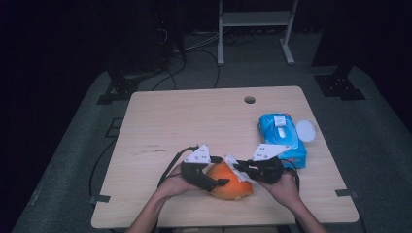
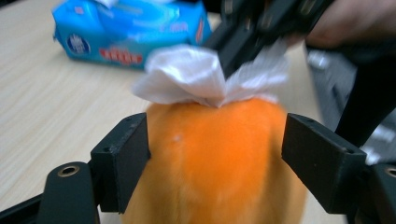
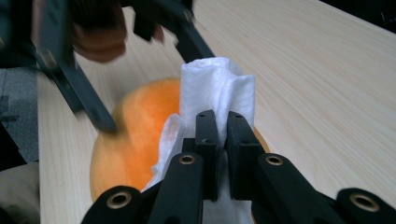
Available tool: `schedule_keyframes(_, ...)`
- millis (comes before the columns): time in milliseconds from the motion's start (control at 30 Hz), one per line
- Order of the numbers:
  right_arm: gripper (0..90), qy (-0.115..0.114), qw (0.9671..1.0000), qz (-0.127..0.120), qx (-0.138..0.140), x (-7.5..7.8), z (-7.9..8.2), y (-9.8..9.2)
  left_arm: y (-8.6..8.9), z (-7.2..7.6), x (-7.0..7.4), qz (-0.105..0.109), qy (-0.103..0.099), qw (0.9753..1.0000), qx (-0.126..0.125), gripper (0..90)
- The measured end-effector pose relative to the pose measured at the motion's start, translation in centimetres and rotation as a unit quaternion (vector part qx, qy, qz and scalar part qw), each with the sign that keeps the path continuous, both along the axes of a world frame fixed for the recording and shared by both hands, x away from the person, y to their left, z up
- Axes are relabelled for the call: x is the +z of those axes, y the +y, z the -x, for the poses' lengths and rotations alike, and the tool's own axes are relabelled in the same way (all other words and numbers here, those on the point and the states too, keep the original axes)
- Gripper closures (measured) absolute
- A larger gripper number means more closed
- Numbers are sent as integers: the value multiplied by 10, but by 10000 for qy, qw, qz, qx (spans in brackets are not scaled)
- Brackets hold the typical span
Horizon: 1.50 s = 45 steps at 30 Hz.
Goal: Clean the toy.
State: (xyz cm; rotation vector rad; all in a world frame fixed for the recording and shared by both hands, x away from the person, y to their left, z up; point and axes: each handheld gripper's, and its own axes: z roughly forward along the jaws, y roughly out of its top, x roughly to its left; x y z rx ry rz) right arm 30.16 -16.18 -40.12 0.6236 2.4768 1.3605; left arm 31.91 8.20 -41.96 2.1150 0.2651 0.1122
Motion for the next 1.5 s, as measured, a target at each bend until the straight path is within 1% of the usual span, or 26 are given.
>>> schedule_keyframes(33,838,-35,10000,49,-6,0,0,2,2,-1,-3,55,72,10000,26,258)
schedule_keyframes(67,838,-74,9999,79,3,0,0,4,4,-3,-4,64,132,9999,58,273)
schedule_keyframes(167,838,-10,10000,32,-36,-3,-1,-1,11,-8,-8,74,305,9994,151,295)
schedule_keyframes(300,838,126,9998,-24,-174,-8,1,-15,12,-9,-9,48,323,9993,199,296)
schedule_keyframes(400,838,149,9996,-27,-242,-9,4,-22,12,-10,-9,15,298,9993,238,296)
schedule_keyframes(433,838,127,9996,-35,-245,-9,6,-23,11,-10,-10,43,301,9991,279,296)
schedule_keyframes(500,838,109,9997,-66,-204,-6,9,-19,10,-11,-11,74,319,9987,382,296)
schedule_keyframes(567,837,58,9999,-100,-77,-4,11,-11,9,-12,-11,77,324,9985,440,296)
schedule_keyframes(667,837,-47,9999,-67,89,-1,13,3,10,-14,-12,102,373,9979,525,296)
schedule_keyframes(733,837,-80,9999,-26,106,0,11,7,13,-15,-13,154,441,9973,567,296)
schedule_keyframes(833,838,-31,10000,-39,12,-2,7,0,15,-16,-14,199,494,9970,562,296)
schedule_keyframes(967,838,132,9996,-97,-223,-10,0,-19,15,-17,-14,205,527,9968,563,295)
schedule_keyframes(1033,838,169,9994,-42,-310,-12,1,-25,14,-17,-13,192,510,9969,566,295)
schedule_keyframes(1100,838,184,9992,-20,-340,-13,2,-28,14,-17,-14,180,494,9970,572,293)
schedule_keyframes(1167,838,158,9994,-64,-318,-11,4,-26,13,-17,-14,180,501,9967,611,291)
schedule_keyframes(1233,838,102,9996,-125,-215,-7,7,-21,13,-17,-14,198,525,9963,644,291)
schedule_keyframes(1267,837,77,9997,-167,-130,-5,8,-17,14,-17,-15,207,535,9962,658,290)
schedule_keyframes(1367,837,25,9998,-166,85,-3,12,-7,15,-18,-16,243,566,9955,724,284)
schedule_keyframes(1433,836,9,9999,-108,121,-4,13,-4,16,-19,-17,268,615,9951,729,277)
schedule_keyframes(1500,837,74,9998,-142,88,-5,11,-8,17,-19,-17,263,626,9949,739,277)
